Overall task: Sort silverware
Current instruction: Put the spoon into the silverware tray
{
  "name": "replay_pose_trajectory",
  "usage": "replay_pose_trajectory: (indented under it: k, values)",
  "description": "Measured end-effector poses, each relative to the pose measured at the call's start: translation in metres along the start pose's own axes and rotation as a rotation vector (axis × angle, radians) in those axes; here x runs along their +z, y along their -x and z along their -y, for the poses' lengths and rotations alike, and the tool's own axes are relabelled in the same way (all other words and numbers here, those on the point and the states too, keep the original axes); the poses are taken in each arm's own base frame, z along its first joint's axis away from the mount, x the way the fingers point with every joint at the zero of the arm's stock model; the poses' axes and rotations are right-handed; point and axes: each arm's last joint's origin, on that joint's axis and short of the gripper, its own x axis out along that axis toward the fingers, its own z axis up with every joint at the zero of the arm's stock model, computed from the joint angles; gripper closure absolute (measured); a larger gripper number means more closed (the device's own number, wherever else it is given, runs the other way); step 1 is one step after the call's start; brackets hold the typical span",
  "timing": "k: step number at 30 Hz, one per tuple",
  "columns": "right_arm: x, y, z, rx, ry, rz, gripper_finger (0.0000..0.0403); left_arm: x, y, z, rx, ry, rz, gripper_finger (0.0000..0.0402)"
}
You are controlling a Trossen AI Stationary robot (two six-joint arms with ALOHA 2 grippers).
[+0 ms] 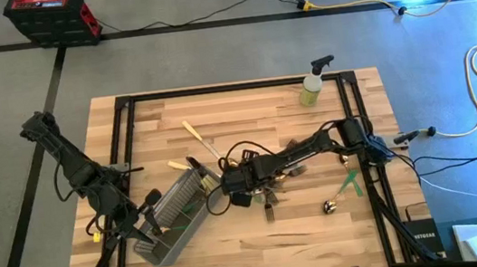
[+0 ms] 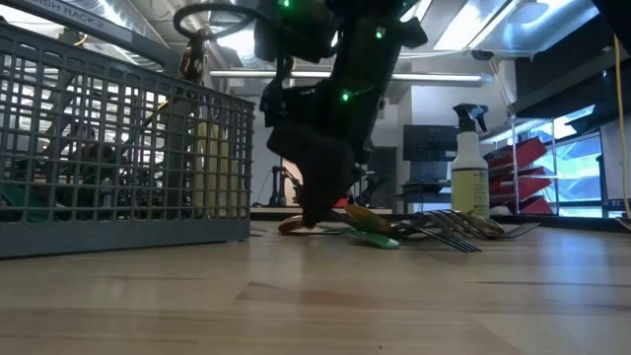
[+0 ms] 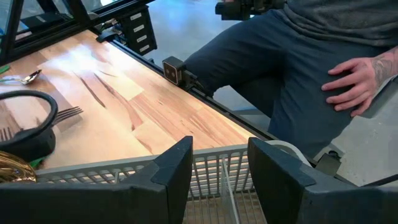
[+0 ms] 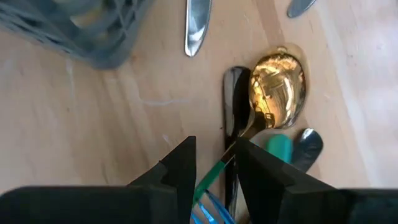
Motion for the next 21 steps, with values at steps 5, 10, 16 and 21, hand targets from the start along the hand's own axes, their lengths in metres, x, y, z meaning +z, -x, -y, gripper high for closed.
replay_pose_trajectory:
  k: [5,10,16,21]
  values:
    - [-0.0024,-0.0025,0.0002,0.0,0.001,0.0,0.0308,0.0,0.0,0.0,0.0,0.0,0.0,0.0261]
    - [-0.0045,-0.0035,0.0011,-0.012,0.005,-0.007,0.0331,0.0,0.0001,0.0001,0.0,0.0,0.0,0.0261]
    - [-0.0048,-0.0034,0.0013,-0.014,0.006,-0.01,0.0396,0.0,0.0001,0.0,0.0,0.0,0.0,0.0261]
    - [-0.0053,-0.0035,0.0015,-0.017,-0.009,-0.014,0.0397,0.0,0.0001,0.0,0.0,0.0,0.0,0.0261]
